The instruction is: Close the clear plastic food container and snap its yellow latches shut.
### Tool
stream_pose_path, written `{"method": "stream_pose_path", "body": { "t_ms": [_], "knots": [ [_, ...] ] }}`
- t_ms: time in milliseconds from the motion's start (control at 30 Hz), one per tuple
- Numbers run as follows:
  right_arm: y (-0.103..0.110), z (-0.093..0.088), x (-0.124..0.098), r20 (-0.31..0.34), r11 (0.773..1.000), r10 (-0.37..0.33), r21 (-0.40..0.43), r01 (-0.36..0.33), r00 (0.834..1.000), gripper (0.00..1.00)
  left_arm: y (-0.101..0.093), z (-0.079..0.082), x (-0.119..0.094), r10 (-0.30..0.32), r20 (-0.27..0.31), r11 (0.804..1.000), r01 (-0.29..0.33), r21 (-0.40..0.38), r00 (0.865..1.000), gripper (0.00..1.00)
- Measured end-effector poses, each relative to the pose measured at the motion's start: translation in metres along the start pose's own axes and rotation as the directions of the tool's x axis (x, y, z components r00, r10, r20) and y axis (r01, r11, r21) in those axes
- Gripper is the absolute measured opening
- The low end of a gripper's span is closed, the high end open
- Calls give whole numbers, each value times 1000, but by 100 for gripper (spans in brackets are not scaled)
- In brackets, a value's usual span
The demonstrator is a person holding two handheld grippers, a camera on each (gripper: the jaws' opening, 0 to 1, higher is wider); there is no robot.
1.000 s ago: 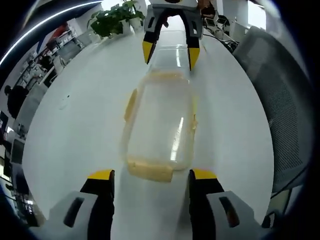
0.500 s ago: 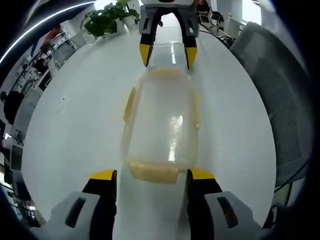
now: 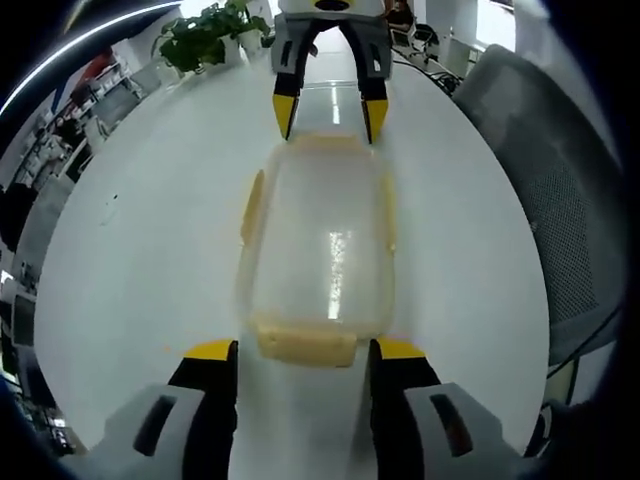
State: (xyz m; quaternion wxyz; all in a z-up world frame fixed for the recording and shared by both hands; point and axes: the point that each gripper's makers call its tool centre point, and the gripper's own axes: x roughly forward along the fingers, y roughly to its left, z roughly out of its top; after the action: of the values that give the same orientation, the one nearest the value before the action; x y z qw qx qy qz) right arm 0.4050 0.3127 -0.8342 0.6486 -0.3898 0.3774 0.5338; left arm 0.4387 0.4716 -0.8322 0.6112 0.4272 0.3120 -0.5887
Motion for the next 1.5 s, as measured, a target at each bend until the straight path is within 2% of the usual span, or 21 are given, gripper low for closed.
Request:
{"method": "stream_pose_path", "body": {
  "t_ms": [333, 667, 800, 1500],
  "knots": [
    [-4, -3, 1, -13, 1000, 11, -1, -11, 1000, 50, 3, -1, 2, -23, 5, 1000, 23, 1, 1000, 49],
    [-5, -4, 3, -21, 1000, 21, -2, -21, 1000, 46, -1, 4, 5, -78, 2, 997, 78, 30, 997, 43],
    [-6, -5, 3, -31, 1000, 17, -22, -18, 999, 41, -5, 4, 5, -110, -4, 993, 110, 41, 994, 39],
    [-6, -6, 3, -37, 1000, 15, -27, -16, 999, 39, -3, 3, 7, -119, -22, 993, 120, 20, 993, 39]
  ]
}}
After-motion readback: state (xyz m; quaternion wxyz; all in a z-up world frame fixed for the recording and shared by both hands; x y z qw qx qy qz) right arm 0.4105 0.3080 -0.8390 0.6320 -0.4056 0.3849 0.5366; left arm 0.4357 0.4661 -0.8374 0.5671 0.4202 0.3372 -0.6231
